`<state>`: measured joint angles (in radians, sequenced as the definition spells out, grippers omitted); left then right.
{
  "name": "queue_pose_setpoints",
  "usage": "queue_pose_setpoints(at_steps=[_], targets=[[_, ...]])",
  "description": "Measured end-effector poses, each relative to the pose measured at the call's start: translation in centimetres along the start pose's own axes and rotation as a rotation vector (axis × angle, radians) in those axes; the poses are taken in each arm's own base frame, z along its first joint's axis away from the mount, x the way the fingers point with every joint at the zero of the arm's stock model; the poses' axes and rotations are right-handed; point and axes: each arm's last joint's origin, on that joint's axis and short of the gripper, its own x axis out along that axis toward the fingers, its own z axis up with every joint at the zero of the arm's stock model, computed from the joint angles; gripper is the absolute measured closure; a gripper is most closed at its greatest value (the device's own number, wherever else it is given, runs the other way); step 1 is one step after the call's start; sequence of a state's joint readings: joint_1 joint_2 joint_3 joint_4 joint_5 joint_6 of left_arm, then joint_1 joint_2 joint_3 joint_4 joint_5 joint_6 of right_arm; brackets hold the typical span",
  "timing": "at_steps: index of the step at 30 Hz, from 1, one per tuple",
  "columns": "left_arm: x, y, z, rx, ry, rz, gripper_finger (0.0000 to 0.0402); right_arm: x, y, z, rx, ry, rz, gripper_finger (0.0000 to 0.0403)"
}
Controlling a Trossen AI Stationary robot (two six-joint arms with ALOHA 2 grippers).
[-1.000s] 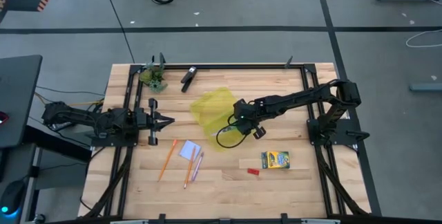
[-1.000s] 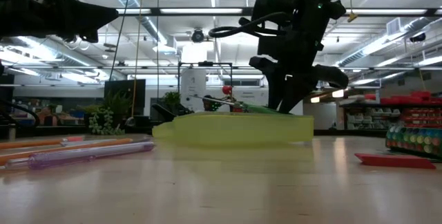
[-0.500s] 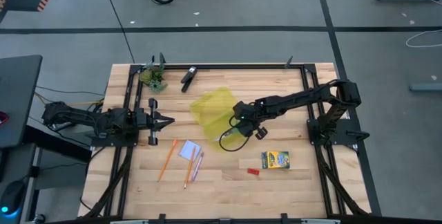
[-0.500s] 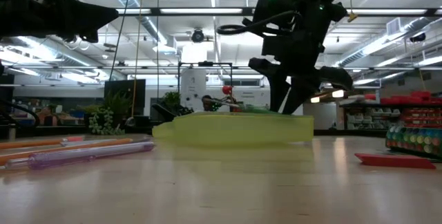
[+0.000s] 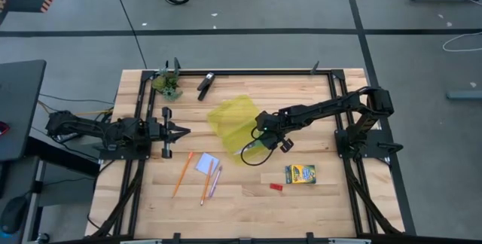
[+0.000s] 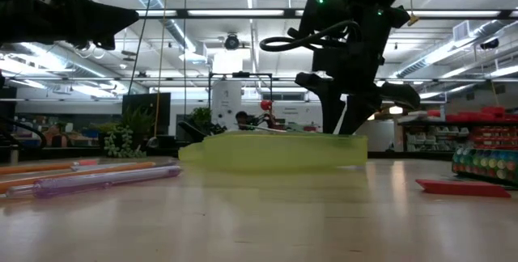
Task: Pack school essentials
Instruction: Put the green scissors into the yellow supply box
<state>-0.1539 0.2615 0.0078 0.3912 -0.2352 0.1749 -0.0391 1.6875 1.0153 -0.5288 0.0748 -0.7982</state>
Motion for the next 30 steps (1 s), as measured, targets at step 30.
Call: queue_pose_setpoints(at_steps=[30], targets=[[0.00,0.00,0.01,0.000,0.000,0.000,0.0381,0.01,0.08,-0.01,-0.015,-0.007,0.017,0.0294]])
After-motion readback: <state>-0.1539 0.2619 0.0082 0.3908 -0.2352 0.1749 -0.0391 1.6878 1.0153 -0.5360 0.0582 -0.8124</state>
